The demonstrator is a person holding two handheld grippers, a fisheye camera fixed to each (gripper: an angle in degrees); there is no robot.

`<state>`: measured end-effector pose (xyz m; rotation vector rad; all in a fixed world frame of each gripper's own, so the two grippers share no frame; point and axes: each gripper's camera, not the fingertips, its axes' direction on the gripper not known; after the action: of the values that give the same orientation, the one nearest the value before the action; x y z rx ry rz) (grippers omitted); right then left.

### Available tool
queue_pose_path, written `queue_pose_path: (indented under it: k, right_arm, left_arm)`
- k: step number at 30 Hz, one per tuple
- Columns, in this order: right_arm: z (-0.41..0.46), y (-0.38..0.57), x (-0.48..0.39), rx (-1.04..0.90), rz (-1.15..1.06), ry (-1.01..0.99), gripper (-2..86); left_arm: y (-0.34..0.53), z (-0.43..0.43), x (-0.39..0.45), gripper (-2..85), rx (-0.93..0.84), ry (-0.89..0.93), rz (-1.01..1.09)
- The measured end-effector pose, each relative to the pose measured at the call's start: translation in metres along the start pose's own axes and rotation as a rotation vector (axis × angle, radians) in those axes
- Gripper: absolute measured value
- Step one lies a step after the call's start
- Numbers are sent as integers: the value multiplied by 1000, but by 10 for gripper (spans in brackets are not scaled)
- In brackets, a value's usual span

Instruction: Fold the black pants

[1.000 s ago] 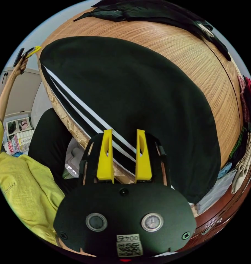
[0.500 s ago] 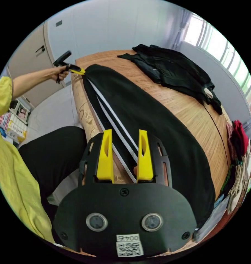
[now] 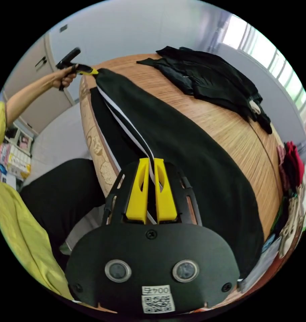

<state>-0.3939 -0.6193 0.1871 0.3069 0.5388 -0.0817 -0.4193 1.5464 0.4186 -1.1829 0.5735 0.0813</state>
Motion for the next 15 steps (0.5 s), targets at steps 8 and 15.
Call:
queue_pose_path:
  k: [8,15]
  right_arm:
    - [24,11,13,-48,104,-85,34]
    - [27,13,20,-60,87,-97,35]
  left_arm:
    - [-23,-18,-57,114,-13,52,-84]
    - [-48,-108,-76,128,42,-57,7]
